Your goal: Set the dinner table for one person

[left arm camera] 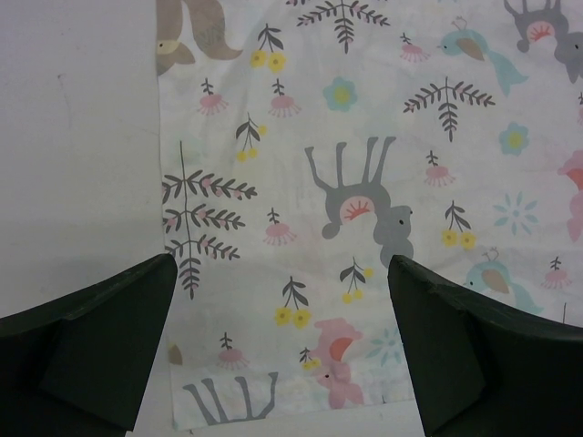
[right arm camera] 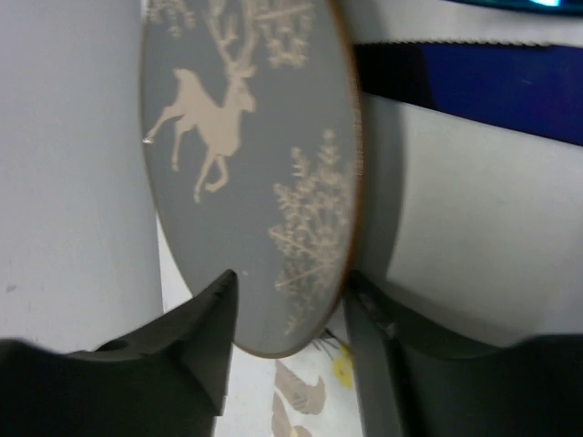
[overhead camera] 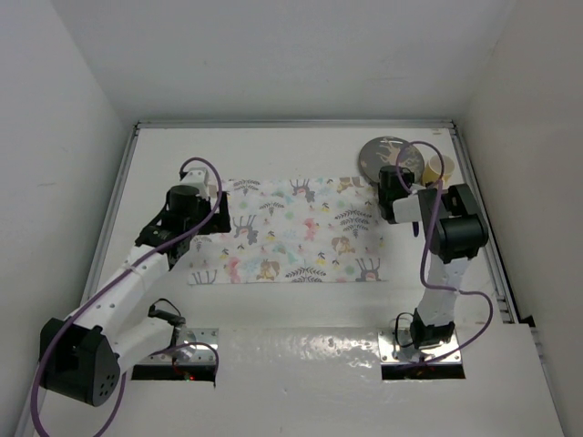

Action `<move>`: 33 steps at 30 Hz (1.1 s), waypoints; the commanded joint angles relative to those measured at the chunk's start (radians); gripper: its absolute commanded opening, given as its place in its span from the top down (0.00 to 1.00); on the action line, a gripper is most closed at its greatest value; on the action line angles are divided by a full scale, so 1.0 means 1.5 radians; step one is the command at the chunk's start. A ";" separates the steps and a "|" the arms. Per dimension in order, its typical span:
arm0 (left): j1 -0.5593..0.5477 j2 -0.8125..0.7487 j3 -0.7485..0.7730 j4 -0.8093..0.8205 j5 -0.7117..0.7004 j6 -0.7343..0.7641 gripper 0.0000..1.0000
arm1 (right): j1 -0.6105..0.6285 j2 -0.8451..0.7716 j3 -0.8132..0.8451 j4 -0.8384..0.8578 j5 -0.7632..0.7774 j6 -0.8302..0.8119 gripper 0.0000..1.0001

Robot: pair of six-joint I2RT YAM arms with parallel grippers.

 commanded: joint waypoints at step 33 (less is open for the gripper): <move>0.007 -0.035 0.005 0.030 0.030 0.010 0.00 | 0.000 -0.141 -0.116 0.408 -0.184 -0.171 1.00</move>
